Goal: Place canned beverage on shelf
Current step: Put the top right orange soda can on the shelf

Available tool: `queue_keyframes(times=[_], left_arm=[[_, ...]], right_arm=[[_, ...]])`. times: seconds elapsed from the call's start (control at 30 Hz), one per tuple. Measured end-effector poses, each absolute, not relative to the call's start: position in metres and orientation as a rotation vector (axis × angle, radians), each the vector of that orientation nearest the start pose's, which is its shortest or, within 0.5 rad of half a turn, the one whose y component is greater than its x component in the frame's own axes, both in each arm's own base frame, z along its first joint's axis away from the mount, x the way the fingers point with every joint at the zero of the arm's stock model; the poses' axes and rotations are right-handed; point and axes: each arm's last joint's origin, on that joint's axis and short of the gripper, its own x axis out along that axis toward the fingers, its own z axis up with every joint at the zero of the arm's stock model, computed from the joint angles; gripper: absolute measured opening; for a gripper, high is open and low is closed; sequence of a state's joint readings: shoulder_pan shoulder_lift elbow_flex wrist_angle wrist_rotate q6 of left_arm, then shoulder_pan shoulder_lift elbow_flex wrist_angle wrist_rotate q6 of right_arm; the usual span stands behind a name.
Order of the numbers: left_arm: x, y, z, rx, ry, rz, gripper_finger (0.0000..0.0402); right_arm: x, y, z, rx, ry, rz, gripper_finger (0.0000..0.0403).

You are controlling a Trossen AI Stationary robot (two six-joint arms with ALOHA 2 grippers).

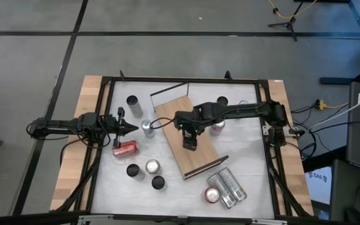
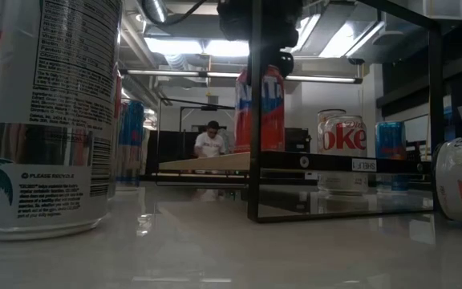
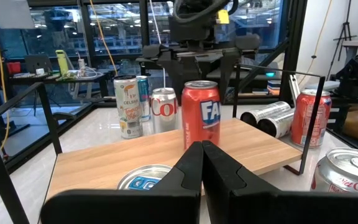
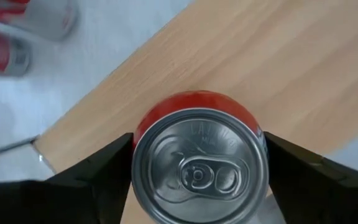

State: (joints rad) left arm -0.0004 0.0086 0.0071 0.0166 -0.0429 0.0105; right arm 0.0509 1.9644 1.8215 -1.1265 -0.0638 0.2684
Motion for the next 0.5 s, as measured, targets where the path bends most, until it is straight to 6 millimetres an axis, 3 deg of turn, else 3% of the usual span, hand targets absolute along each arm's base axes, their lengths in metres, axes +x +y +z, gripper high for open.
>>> queue_keyframes(times=[0.13, 0.27, 0.5], left_arm=[[0.0977, 0.0012, 0.1670, 0.010, -0.015, 0.043, 0.0000], [0.0977, 0.0012, 0.1670, 0.010, -0.015, 0.043, 0.0000], [0.0977, 0.0012, 0.1670, 0.010, -0.015, 0.043, 0.0000]], right_arm=[[0.4000, 0.0239, 0.2795, 0.191, 1.283, 0.033, 0.0320], [0.3995, 0.0243, 0.2794, 0.128, 1.284, 0.092, 0.0301], [0.3995, 0.0243, 0.2796, 0.104, 1.282, 0.110, 0.0300]])
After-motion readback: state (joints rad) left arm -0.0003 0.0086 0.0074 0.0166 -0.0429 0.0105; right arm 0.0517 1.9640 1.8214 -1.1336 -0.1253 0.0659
